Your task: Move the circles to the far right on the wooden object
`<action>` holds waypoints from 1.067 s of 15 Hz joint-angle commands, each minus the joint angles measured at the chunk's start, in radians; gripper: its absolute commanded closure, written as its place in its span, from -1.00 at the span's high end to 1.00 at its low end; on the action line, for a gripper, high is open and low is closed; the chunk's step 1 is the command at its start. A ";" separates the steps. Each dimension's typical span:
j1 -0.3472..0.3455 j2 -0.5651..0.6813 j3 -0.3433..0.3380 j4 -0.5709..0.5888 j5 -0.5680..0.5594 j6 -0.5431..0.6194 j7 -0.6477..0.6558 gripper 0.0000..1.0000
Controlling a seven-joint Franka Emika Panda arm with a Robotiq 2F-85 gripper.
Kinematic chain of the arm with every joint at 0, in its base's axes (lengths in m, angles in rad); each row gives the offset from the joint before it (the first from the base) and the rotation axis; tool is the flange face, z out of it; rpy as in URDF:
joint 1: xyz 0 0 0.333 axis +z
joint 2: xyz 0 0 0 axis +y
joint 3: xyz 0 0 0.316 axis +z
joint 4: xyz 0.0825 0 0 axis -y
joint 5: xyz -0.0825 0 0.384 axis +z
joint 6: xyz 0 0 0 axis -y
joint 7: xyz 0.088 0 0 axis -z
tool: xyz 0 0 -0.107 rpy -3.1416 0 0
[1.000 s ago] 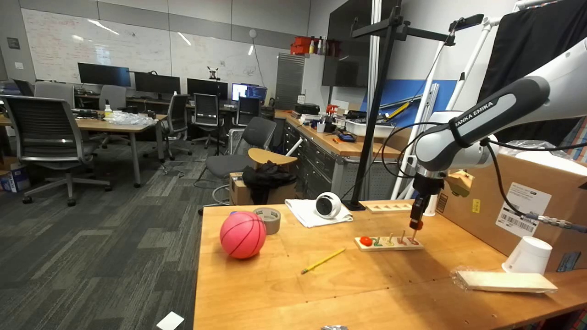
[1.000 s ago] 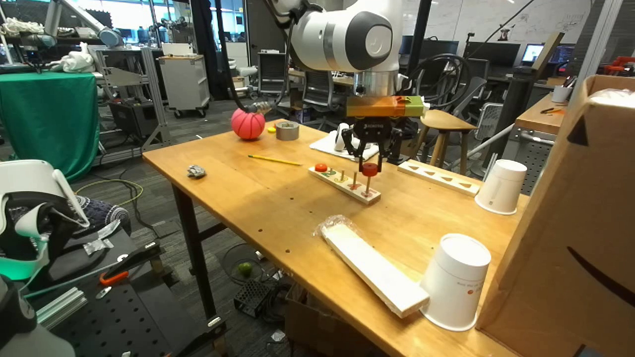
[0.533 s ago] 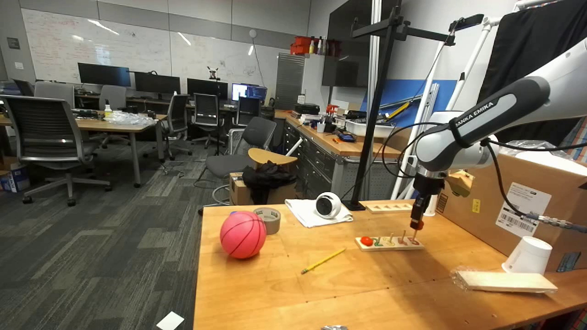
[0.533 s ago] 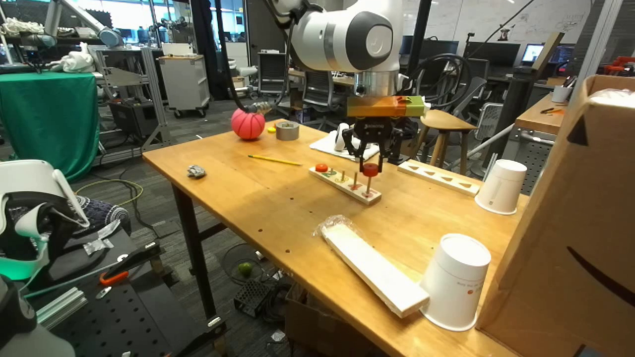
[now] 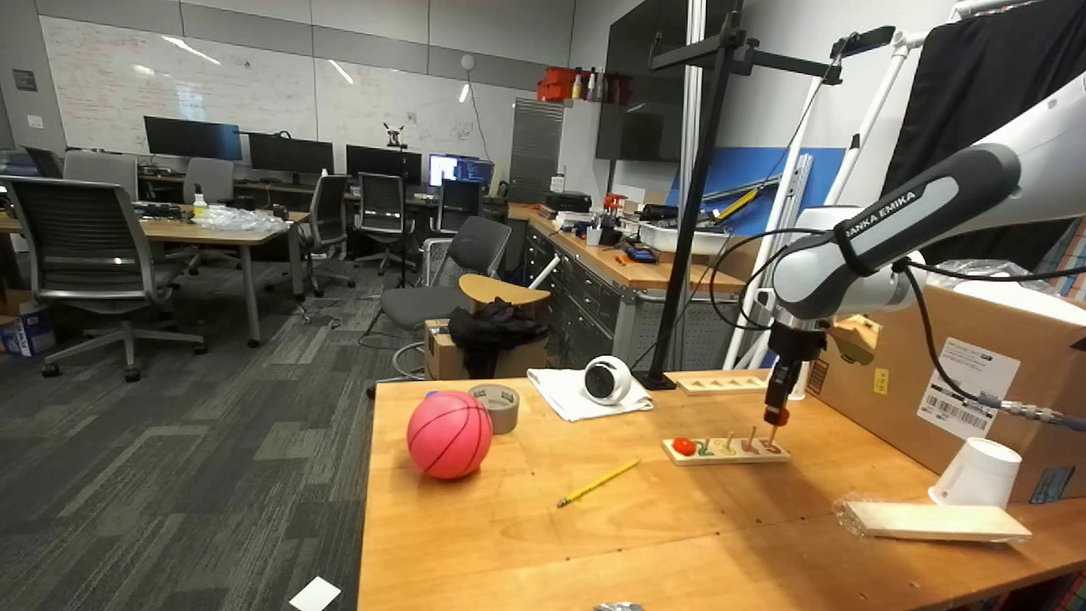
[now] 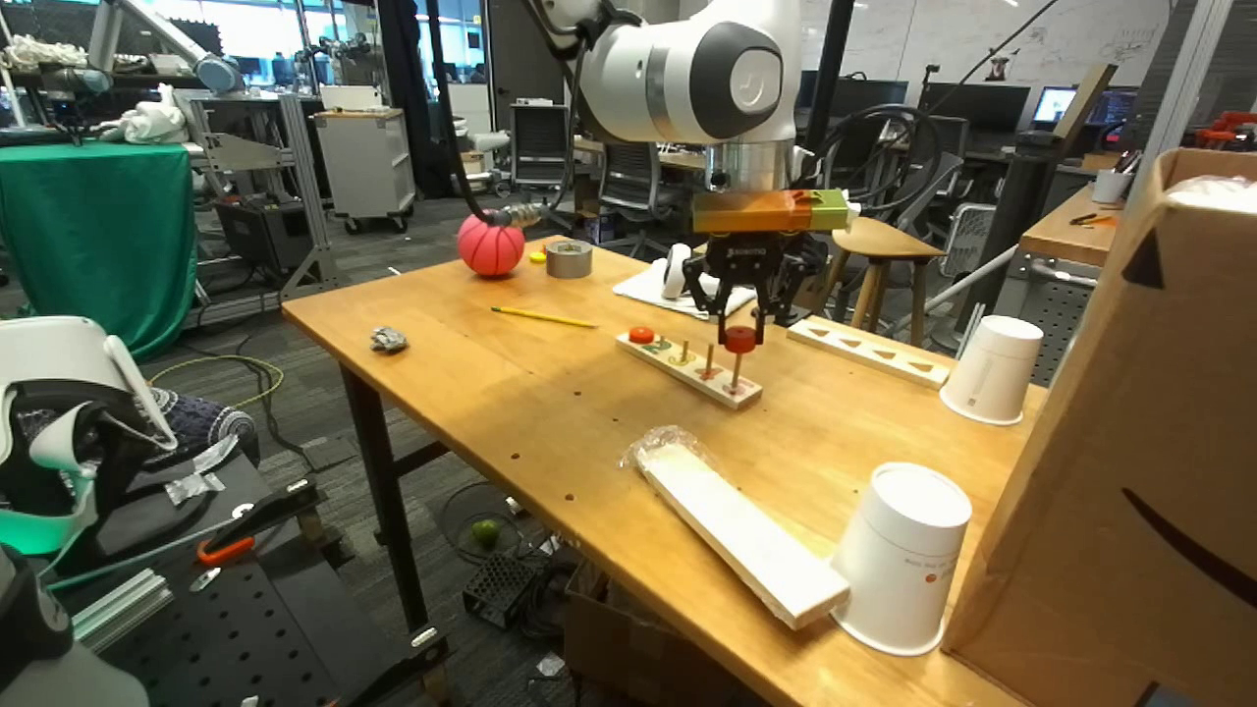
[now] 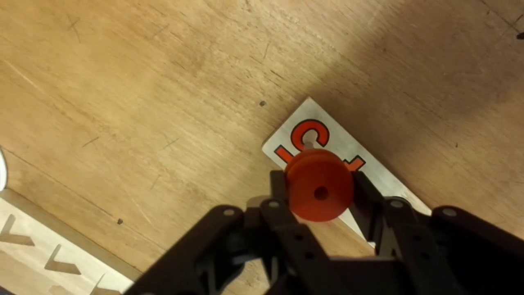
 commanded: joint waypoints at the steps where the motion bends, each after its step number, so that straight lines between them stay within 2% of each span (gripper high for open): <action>1: -0.002 0.010 -0.006 0.012 -0.023 0.006 0.009 -0.59; 16: 0.002 -0.001 -0.010 0.015 -0.036 -0.004 0.018 -0.59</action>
